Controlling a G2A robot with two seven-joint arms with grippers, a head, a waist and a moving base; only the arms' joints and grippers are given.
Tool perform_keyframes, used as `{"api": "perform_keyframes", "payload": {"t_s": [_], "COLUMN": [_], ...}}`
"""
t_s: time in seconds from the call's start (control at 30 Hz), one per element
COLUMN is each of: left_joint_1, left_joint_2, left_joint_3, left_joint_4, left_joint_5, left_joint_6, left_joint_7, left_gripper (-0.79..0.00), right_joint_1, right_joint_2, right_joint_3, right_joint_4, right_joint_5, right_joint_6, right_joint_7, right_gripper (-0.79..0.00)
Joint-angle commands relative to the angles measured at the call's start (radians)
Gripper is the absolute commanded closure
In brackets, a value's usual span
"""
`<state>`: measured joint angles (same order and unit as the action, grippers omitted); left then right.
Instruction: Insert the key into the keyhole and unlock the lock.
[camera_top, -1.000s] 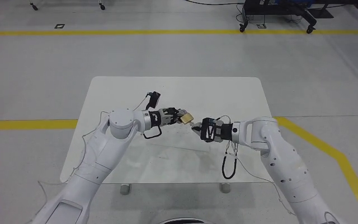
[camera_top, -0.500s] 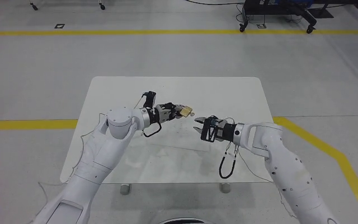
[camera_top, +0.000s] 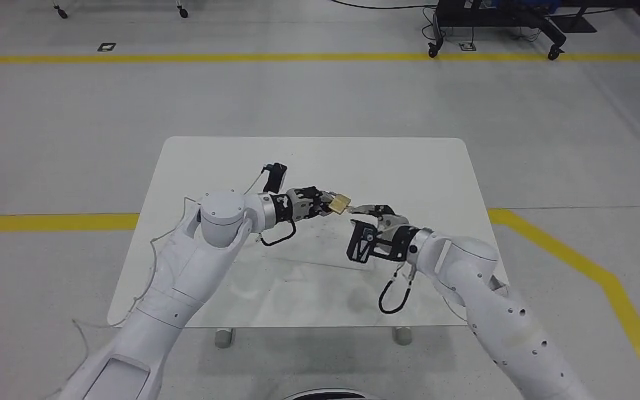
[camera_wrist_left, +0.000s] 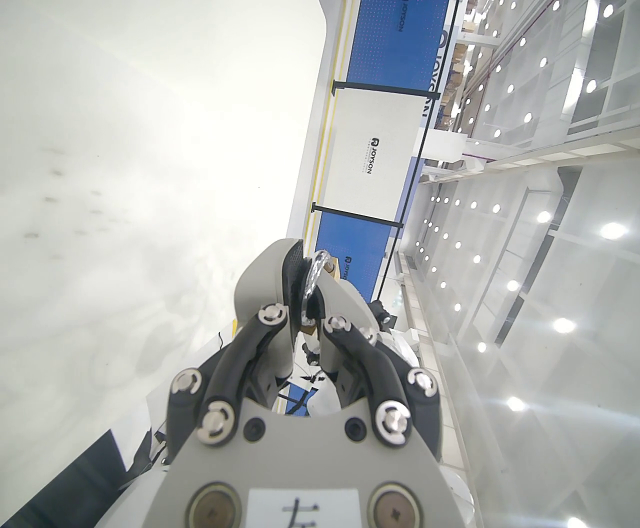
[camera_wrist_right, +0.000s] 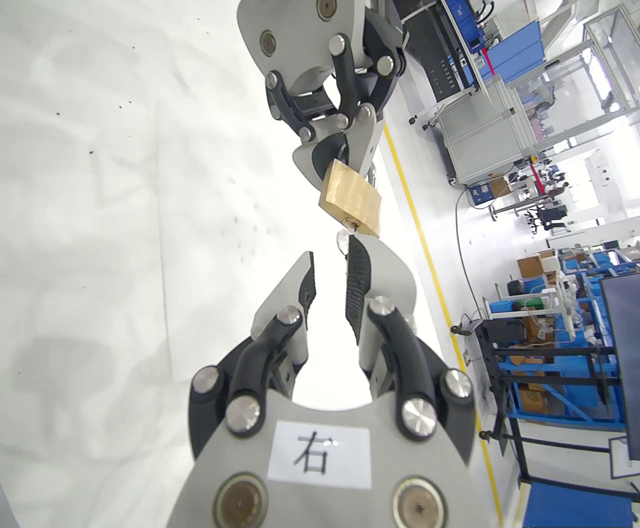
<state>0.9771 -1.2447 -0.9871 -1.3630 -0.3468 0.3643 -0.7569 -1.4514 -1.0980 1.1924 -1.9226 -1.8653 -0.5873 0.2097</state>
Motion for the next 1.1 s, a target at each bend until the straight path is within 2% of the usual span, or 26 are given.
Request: {"api": "perform_keyframes", "payload": {"t_s": [0.0, 0.37, 0.83, 1.07], "left_joint_1": [0.001, -0.004, 0.001, 0.008], "left_joint_2": [0.001, 0.002, 0.003, 0.007], "left_joint_3": [0.000, 0.003, -0.007, -0.008], "left_joint_4": [-0.004, -0.019, -0.020, -0.032], "left_joint_5": [0.004, 0.022, 0.013, 0.037], "left_joint_6": [0.004, 0.022, 0.029, 0.018], "left_joint_7": [0.001, 0.003, 0.018, 0.002], "left_gripper": [0.000, 0.000, 0.000, 0.000], "right_joint_1": [-0.001, 0.003, -0.023, 0.004], "right_joint_2": [0.000, -0.002, 0.005, 0.003], "right_joint_3": [-0.006, -0.021, 0.002, -0.012], "right_joint_4": [-0.015, -0.021, -0.049, -0.025], "right_joint_5": [-0.018, -0.057, -0.061, -0.081], "right_joint_6": [0.018, 0.043, 0.033, 0.019], "right_joint_7": [-0.002, 0.010, -0.025, -0.012], "right_gripper": [-0.206, -0.259, -0.252, -0.259]}}
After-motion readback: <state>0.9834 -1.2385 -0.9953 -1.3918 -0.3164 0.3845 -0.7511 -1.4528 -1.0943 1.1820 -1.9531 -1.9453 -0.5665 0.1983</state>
